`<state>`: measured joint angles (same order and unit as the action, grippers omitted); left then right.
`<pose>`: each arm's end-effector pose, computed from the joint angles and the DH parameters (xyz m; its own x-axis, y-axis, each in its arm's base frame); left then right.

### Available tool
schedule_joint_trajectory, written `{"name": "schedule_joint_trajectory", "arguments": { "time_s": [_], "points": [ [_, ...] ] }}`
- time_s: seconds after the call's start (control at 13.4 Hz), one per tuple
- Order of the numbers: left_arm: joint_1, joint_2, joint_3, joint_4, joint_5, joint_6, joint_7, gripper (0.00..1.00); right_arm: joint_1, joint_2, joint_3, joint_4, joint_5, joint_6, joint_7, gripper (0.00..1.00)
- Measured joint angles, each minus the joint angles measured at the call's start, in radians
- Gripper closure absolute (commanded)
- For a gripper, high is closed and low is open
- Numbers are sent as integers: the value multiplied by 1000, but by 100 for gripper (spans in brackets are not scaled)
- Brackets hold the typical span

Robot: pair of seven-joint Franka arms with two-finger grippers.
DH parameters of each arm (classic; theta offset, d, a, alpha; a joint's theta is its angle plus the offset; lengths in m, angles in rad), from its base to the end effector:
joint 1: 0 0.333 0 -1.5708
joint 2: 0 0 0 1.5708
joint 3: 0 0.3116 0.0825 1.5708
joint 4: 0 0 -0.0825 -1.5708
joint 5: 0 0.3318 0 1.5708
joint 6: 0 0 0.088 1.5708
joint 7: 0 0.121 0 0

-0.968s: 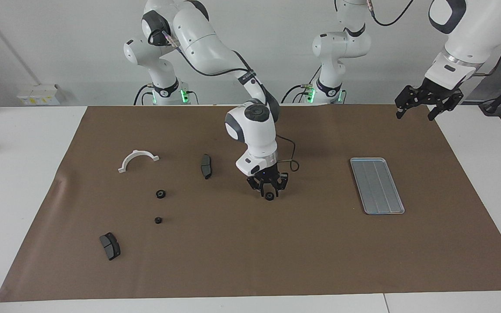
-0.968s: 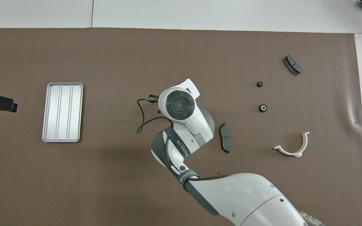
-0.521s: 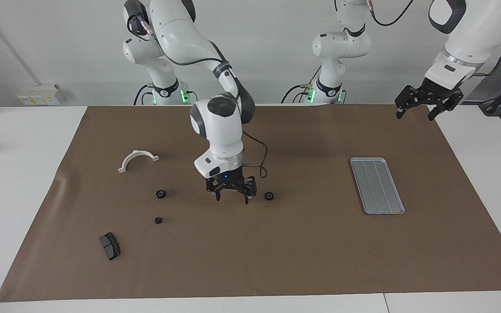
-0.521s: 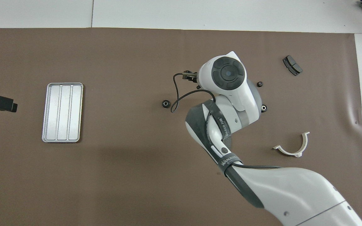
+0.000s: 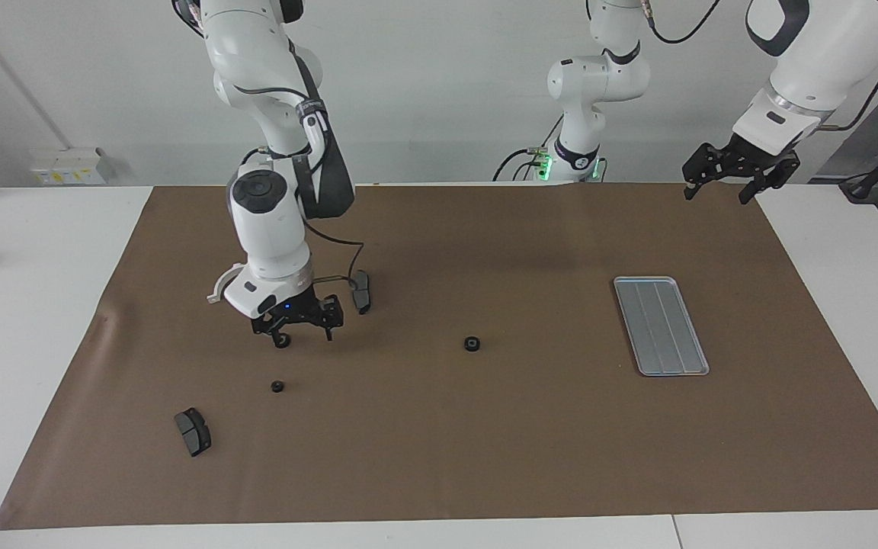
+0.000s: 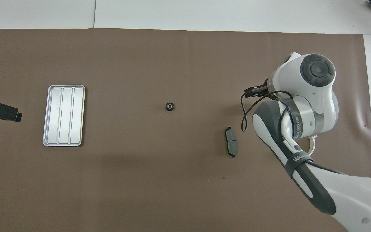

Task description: Pick bearing gear from pile to tray

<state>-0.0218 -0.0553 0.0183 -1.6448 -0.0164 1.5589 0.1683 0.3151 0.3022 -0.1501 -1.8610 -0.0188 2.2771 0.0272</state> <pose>0.4827 -0.0034 0.6013 0.9849 -0.1712 -0.0273 -0.1706 -0.9851 0.0223 0.5849 0.1029 0.3808 0.9801 0.1600 0.1177 0.1542 -0.9864 0.0569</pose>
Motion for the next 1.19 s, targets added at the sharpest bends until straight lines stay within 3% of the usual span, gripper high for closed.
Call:
{"name": "schedule_joint_trajectory", "arguments": {
  "time_s": [0.3, 0.52, 0.67, 0.89, 1.19],
  "points": [
    [-87, 1, -8, -59, 8, 119, -27, 0, -69, -26, 1, -171, 67, 174, -210, 0],
    [-197, 27, -12, -118, 15, 235, -172, 0, -87, -27, 1, -225, 98, 233, -260, 19],
    [-276, 85, -14, -133, 37, 321, -289, 0, -86, -27, 5, -234, 98, 234, -260, 28],
    [-368, 184, -15, -132, 75, 423, -396, 0, -85, -27, 12, -253, 98, 234, -260, 31],
    [-436, 302, -13, -107, 94, 511, -505, 0, -86, -27, 12, -270, 98, 234, -281, 43]
  ]
}}
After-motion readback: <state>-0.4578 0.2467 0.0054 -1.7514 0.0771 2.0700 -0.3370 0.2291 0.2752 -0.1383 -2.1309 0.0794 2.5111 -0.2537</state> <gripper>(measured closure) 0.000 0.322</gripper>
